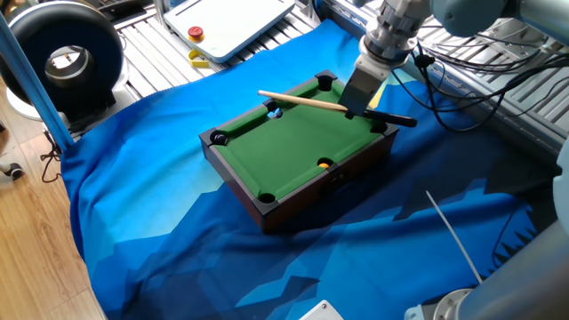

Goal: Hit the pool ball

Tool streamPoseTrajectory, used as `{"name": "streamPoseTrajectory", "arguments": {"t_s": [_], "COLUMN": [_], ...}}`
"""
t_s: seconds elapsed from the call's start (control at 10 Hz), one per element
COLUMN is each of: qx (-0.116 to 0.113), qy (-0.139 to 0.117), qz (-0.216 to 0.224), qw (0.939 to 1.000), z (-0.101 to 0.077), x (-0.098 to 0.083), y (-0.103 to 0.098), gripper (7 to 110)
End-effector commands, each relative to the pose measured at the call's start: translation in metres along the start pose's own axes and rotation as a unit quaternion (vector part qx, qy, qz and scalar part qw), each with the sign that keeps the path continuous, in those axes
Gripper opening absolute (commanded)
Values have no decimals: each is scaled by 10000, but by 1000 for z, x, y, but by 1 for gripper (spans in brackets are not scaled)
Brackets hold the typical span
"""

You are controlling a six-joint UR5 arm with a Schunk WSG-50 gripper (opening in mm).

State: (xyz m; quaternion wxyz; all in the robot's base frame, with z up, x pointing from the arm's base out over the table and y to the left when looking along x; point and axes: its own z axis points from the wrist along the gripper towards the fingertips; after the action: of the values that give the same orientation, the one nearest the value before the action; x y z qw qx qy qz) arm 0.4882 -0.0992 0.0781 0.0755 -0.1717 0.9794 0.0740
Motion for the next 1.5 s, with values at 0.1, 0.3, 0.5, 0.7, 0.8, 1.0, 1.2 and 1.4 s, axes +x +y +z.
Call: {"name": "streamPoseTrajectory", "arguments": {"t_s": [0.1, 0.3, 0.5, 0.7, 0.8, 1.0, 1.2, 1.4], "qx": [165, 74, 43, -64, -82, -157, -172, -197], "qy": [-99, -77, -80, -137, -128, -160, -160, -139], "qz": [-63, 33, 6, -108, -198, -363, -476, -551], "qw": [9998, 9999, 10000, 9998, 9997, 9991, 9986, 9982], "z": [7, 8, 11, 12, 13, 16, 17, 17], "x": [-6, -5, -5, -9, -8, -10, -11, -10], "y": [-14, -10, -10, -5, -4, -2, -3, -2], "gripper": [7, 7, 7, 7, 7, 22, 22, 44]}}
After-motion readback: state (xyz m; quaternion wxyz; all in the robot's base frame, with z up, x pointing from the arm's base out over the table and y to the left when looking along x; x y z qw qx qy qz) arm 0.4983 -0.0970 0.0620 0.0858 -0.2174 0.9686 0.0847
